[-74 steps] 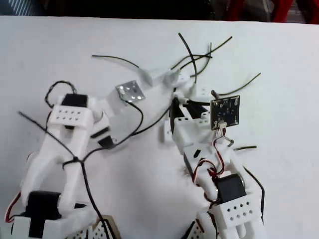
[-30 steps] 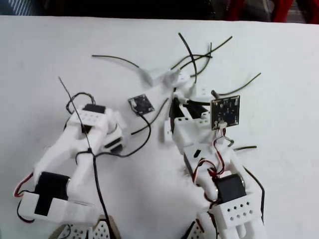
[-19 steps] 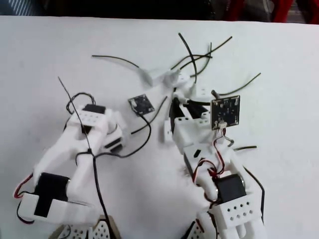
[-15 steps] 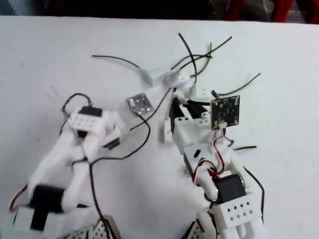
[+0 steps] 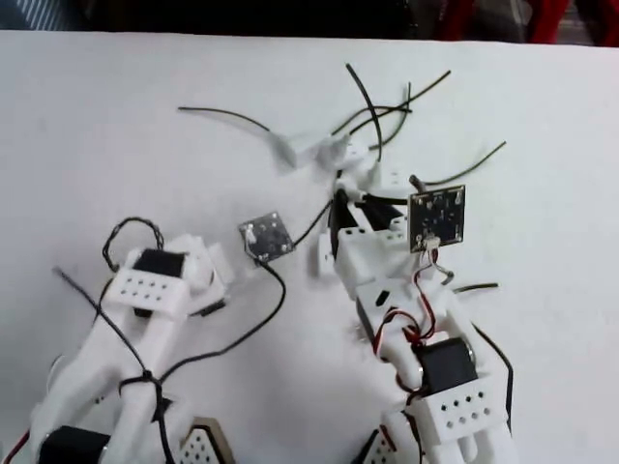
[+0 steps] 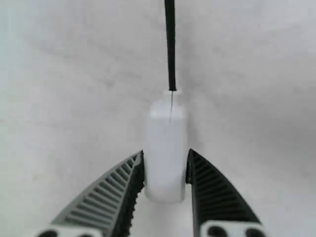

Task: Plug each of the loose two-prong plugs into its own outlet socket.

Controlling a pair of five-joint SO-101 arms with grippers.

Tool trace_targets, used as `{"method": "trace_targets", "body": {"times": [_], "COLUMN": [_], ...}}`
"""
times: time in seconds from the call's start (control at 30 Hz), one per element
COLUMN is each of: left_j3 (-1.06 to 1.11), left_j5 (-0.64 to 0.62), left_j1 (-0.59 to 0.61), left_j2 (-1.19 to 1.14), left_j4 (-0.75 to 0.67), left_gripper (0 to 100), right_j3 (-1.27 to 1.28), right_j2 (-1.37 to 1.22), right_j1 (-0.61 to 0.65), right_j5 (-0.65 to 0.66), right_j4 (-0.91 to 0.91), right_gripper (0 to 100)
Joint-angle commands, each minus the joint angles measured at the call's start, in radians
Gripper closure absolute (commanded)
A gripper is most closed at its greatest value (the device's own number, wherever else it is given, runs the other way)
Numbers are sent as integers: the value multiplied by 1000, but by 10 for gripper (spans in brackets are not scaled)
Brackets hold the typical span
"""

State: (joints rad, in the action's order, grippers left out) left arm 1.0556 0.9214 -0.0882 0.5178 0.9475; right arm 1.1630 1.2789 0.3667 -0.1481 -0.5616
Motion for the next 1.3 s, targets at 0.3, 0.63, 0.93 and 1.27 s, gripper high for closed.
{"method": "trace_targets", "body": {"times": [0.3,0.63,0.93,1.27], "left_j3": [6,-17,-17,-48], "left_j5": [-3,-57,-64,-57], "left_j1": [2,-25,104,157], "left_j2": [56,371,503,168], "left_j4": [-12,219,107,-77], "left_gripper": [782,778,778,778], "right_j3": [2,6,6,6], "right_j2": [18,18,18,18], "right_j1": [-13,-13,-13,-13], "right_j5": [5,5,5,5], "right_j4": [22,41,39,39], "right_gripper": [981,981,981,981]}}
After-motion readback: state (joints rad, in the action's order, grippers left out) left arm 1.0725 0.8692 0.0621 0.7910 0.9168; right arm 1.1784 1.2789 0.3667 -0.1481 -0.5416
